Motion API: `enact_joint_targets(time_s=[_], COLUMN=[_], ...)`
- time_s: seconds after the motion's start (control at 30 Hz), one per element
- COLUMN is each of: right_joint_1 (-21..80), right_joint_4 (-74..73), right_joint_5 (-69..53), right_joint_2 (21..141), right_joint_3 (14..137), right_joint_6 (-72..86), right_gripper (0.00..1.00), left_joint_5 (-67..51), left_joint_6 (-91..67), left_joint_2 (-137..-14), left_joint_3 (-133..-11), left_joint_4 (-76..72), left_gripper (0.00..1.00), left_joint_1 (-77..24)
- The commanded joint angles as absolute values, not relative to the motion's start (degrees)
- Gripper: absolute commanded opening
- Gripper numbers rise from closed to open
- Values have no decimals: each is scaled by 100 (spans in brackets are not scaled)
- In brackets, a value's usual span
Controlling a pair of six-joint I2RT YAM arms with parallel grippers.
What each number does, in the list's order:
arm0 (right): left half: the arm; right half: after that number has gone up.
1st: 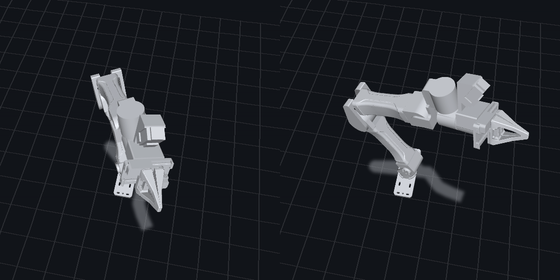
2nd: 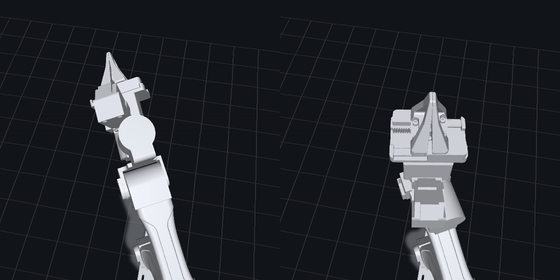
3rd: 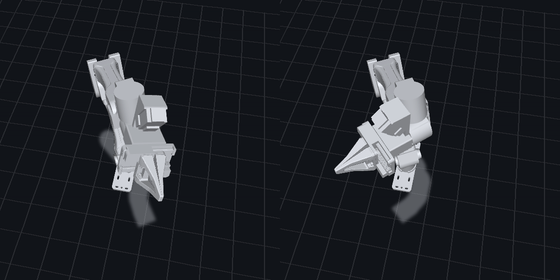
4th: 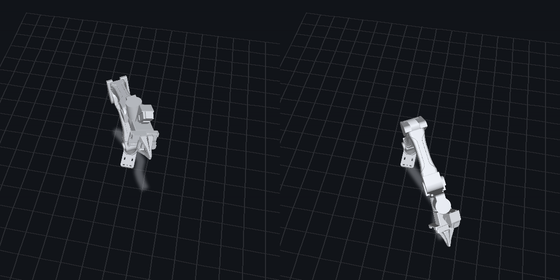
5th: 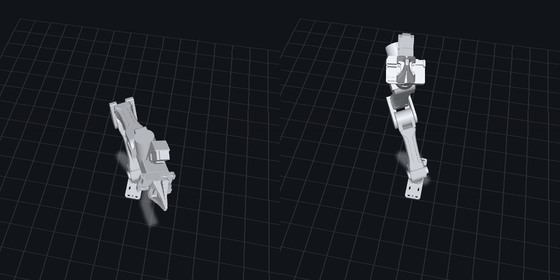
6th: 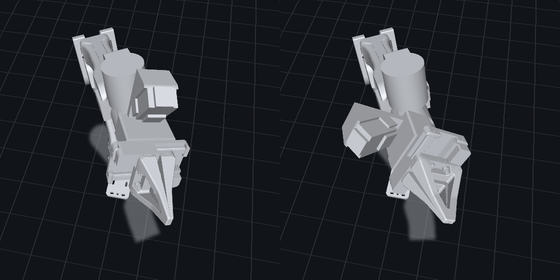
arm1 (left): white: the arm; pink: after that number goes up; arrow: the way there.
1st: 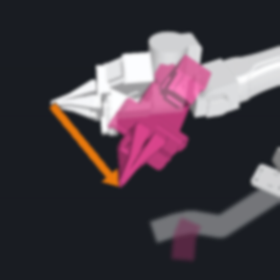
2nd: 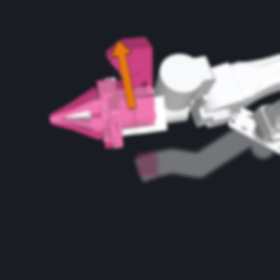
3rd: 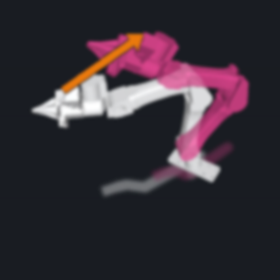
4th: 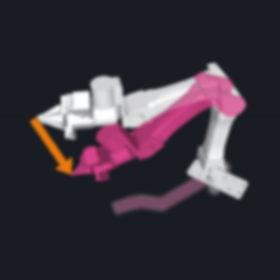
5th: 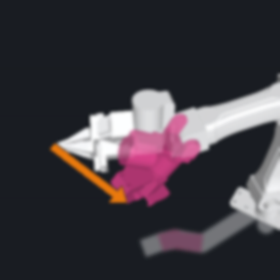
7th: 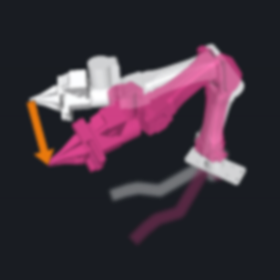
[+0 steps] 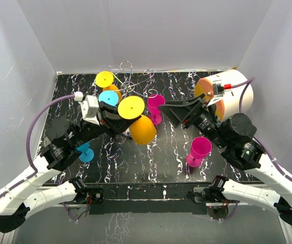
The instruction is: Place the wine glass upside down on the wine glass rack
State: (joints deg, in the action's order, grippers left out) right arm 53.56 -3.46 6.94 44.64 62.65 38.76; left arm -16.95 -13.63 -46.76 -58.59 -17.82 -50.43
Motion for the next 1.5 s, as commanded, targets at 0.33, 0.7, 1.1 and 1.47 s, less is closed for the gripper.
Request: enact_joint_targets(time_s=[0.33, 0.7, 1.1, 1.47], right_joint_1=[5370, 5369, 5369, 5370], right_joint_4=[-196, -791, -1066, -571], right_joint_5=[-116, -280, -680, -510], right_joint_2=[4811, 5255, 5460, 5239], right_joint_3=[6559, 7060, 7091, 6444], right_joint_6=[4956, 5151, 5361, 6240], right_gripper=[69, 59, 23, 0], left_joint_5=[-2335, -2280, -2312, -2109], left_joint_6=[167, 373, 494, -516], left_joint_2=[-4456, -4678, -4789, -4872], left_joint_3=[-5742, -5839, -5896, -5925], left_joint_4=[-872, -755, -609, -328], left_gripper=[0, 0, 0, 57], left_joint_1=[-5058, -5061, -5056, -5056])
